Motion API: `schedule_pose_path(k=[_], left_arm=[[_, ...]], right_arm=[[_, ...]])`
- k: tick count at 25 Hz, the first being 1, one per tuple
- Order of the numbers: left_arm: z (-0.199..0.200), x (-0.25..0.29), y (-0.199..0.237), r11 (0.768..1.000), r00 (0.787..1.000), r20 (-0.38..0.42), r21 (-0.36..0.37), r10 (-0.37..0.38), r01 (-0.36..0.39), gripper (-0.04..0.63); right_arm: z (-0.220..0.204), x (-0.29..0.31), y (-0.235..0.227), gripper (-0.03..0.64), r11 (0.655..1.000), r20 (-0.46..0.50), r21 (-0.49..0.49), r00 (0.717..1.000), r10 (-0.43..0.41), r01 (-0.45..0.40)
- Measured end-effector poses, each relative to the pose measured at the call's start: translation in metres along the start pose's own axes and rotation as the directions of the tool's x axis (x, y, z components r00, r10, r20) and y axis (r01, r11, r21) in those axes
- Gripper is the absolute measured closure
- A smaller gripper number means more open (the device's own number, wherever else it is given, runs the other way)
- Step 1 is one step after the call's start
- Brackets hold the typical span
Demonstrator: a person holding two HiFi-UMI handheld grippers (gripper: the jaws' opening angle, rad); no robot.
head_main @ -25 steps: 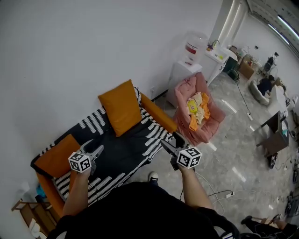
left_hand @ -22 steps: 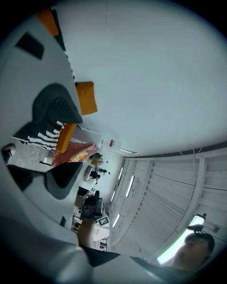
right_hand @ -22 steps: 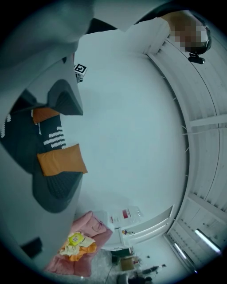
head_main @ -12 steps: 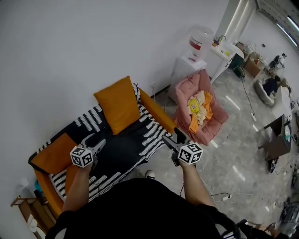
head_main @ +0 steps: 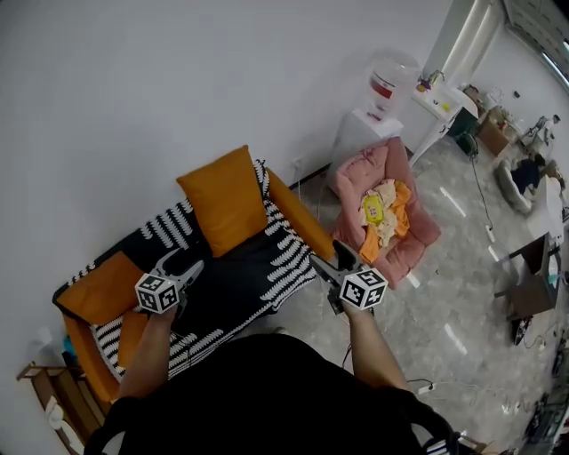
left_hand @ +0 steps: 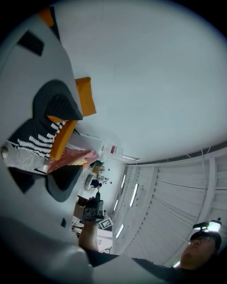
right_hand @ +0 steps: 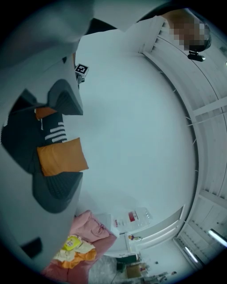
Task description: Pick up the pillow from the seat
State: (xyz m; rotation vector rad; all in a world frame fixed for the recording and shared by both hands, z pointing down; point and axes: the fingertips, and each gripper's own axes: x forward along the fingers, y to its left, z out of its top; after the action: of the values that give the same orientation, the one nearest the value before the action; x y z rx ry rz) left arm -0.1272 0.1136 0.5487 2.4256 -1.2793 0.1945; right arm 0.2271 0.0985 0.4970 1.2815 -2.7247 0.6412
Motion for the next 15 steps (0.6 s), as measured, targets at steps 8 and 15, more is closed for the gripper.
schedule_pose_path(k=[8, 15], left_arm=[[0.003, 0.020, -0.010, 0.999, 0.999, 0.000, -0.017, 0.044, -0.044, 0.256], [0.000, 0.039, -0.018, 0.996, 0.996, 0.009, -0.037, 0.086, -0.085, 0.236]], right_arm=[[0.010, 0.006, -0.037, 0.224, 0.999, -0.020, -0.005, 0.999, 0.032, -0.032], [0.012, 0.011, -0.063, 0.224, 0.998, -0.039, -0.002, 0.997, 0.064, -0.064]])
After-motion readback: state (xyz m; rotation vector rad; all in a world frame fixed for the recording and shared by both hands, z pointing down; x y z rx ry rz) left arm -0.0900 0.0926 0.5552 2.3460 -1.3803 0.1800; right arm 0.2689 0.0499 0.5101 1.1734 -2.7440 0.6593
